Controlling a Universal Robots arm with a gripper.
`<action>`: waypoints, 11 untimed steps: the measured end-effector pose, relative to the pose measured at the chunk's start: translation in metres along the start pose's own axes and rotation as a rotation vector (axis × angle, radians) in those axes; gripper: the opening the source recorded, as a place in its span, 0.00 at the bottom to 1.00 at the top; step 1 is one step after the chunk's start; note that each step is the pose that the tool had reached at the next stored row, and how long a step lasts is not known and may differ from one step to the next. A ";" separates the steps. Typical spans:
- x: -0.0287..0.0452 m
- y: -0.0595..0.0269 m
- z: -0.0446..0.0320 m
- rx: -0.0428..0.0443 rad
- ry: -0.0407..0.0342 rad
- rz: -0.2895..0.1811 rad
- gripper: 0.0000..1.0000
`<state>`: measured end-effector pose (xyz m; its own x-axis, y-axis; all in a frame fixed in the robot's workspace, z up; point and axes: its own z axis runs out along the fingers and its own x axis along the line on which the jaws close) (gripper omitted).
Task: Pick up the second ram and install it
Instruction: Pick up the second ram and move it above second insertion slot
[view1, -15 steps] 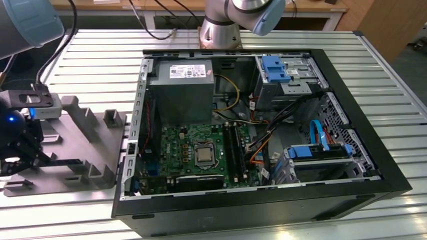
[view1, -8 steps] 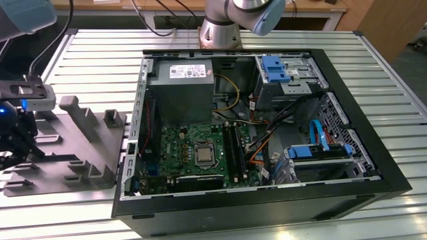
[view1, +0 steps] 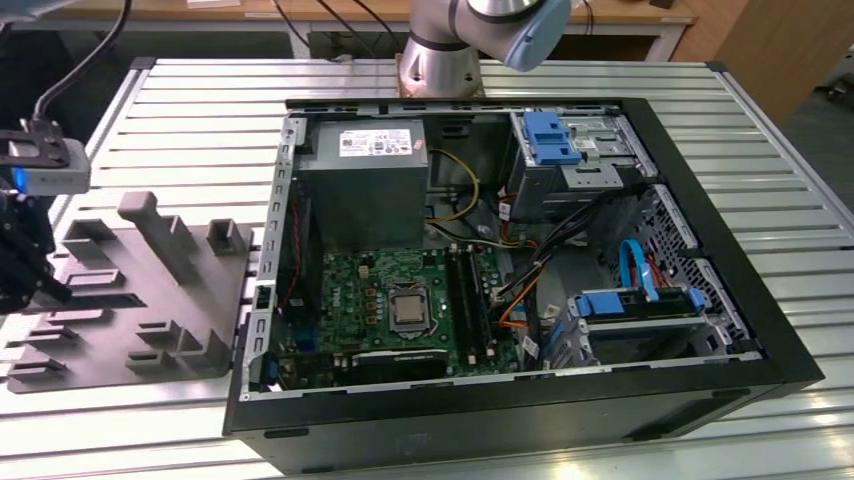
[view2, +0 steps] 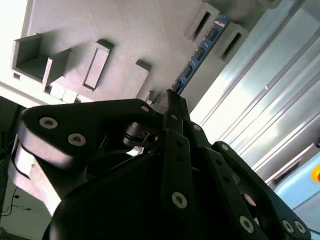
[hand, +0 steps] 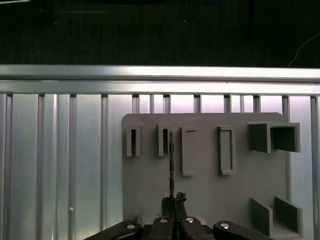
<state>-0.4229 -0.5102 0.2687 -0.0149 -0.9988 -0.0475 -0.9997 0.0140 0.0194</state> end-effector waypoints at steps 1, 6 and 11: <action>-0.0002 0.0001 -0.0040 0.0002 0.0000 0.000 0.11; -0.0013 0.0005 -0.0235 0.0010 0.0000 0.000 0.11; -0.0022 0.0008 -0.0419 0.0022 -0.0002 0.000 0.11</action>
<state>-0.4229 -0.5099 0.3107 -0.0149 -0.9988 -0.0477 -0.9998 0.0141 0.0172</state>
